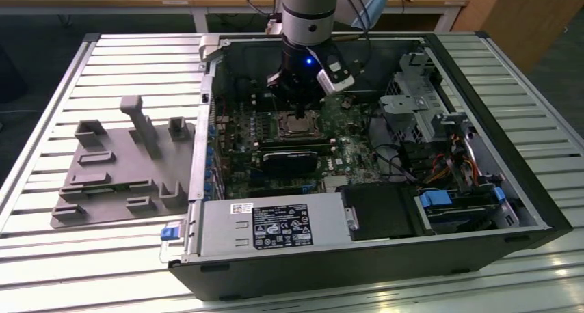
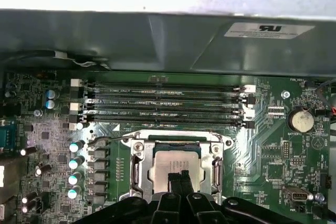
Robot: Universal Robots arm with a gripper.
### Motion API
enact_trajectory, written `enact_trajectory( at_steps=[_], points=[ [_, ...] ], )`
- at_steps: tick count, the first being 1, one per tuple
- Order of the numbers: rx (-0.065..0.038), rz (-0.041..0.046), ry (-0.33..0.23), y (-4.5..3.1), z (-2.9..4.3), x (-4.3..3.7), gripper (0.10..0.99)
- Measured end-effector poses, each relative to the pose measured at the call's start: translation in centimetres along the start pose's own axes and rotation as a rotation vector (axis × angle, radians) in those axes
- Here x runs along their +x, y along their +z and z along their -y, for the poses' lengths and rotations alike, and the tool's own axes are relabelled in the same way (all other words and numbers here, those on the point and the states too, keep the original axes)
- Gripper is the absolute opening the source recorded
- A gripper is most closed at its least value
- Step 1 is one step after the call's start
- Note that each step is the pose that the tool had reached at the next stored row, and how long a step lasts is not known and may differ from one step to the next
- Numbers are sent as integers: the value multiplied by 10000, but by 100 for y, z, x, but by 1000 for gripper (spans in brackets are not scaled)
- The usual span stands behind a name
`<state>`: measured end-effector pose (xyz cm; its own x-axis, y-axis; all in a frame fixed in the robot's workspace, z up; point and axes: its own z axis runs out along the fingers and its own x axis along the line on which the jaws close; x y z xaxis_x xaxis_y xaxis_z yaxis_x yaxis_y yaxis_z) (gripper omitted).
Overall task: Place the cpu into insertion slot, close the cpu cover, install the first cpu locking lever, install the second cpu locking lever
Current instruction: 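Close the cpu cover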
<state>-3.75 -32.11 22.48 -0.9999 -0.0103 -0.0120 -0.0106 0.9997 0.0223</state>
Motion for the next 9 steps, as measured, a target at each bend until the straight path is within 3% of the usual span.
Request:
enact_trajectory(
  at_steps=[9],
  points=[
    [-1,5,35,-47,-1,-1,102]
  ],
)
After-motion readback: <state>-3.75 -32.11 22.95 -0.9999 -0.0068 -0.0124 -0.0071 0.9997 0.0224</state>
